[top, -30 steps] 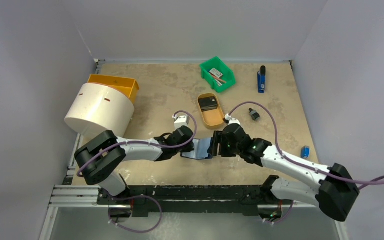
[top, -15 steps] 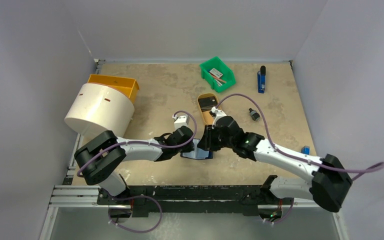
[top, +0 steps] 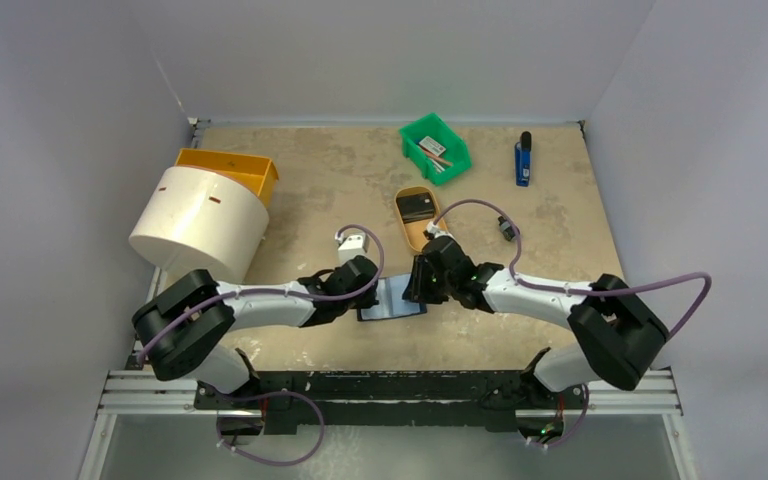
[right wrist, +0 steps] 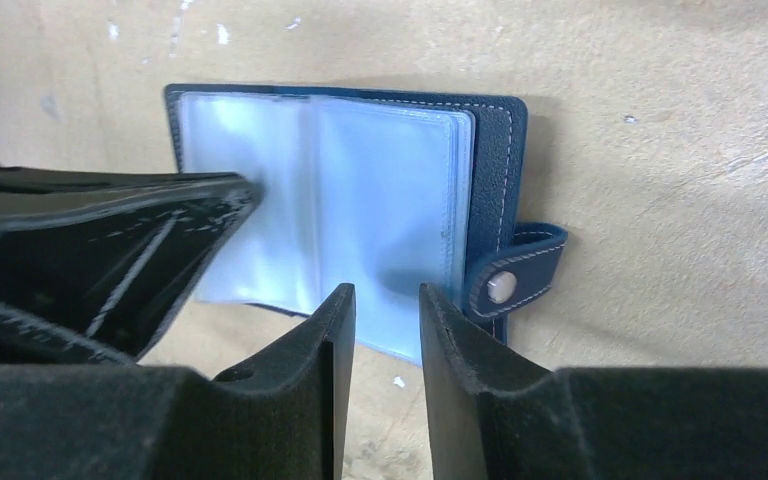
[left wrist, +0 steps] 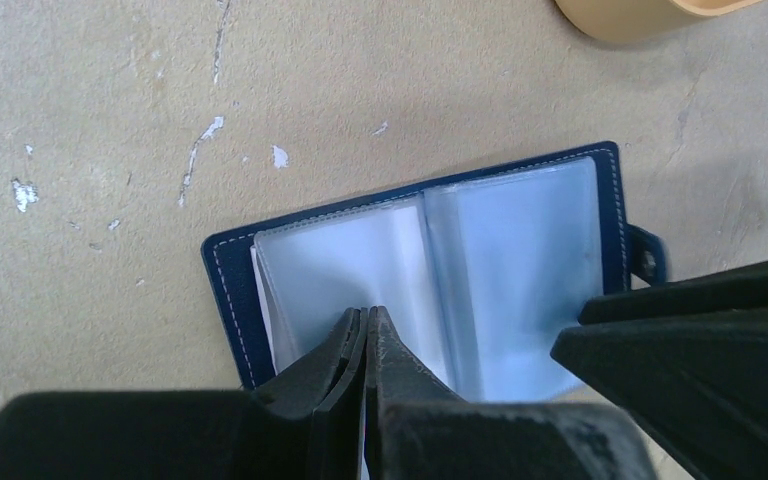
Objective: Put the credit cards into the card holder
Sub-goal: Open the card holder at the center of the board.
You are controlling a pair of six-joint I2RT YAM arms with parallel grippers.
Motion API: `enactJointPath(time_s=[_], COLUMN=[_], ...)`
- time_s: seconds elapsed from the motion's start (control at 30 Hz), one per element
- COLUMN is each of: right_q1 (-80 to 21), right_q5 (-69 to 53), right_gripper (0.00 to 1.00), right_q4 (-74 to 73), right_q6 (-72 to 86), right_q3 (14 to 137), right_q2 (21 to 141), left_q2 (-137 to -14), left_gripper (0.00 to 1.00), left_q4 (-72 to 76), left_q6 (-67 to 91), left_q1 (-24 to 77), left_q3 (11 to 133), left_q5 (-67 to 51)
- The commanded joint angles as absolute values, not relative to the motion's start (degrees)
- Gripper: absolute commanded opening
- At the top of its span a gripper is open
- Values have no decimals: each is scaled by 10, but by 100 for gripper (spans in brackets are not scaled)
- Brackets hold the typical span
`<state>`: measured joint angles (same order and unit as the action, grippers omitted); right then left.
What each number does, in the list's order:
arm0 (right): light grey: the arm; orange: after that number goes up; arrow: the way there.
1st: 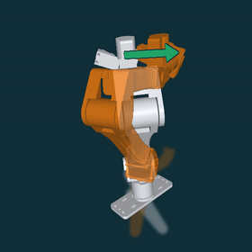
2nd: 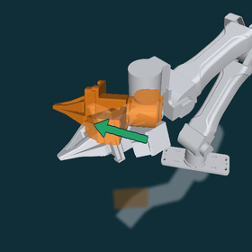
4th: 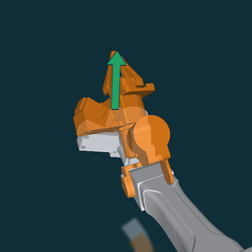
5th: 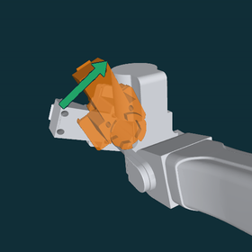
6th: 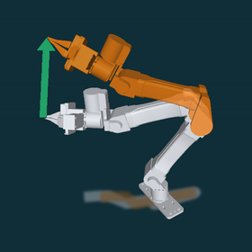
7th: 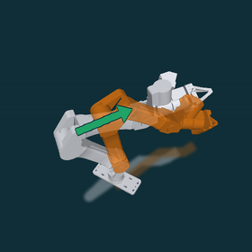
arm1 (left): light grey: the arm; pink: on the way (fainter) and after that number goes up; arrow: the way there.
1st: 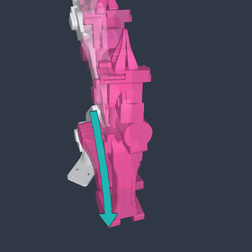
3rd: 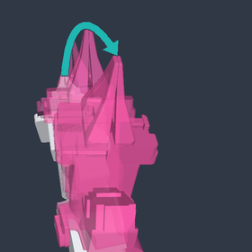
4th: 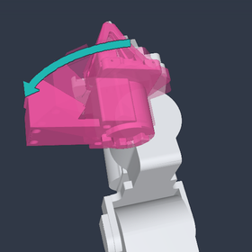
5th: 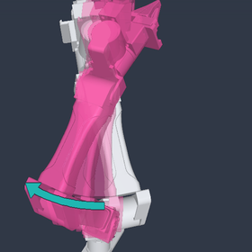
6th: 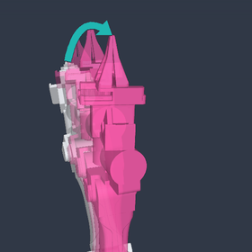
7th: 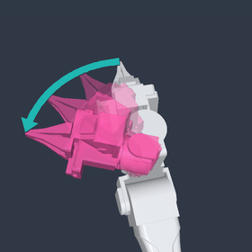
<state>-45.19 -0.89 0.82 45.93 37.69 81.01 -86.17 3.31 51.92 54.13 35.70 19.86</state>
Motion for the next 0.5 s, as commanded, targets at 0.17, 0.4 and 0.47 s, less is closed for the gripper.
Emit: enactJointPath(time_s=[0.17,0.4,0.47], right_q1=[-446,-446,-446], right_q5=[11,21,24], right_gripper=[33,34,35], right_q4=[34,12,4], right_q6=[461,447,445], right_q3=[362,378,381], right_q2=[853,852,852], left_q2=[-819,-829,-832], left_gripper=[2,1,1], left_q4=[25,32,36], left_q6=[506,494,493], left_q1=[540,540,540], left_q3=[357,352,347], left_q5=[193,189,194])
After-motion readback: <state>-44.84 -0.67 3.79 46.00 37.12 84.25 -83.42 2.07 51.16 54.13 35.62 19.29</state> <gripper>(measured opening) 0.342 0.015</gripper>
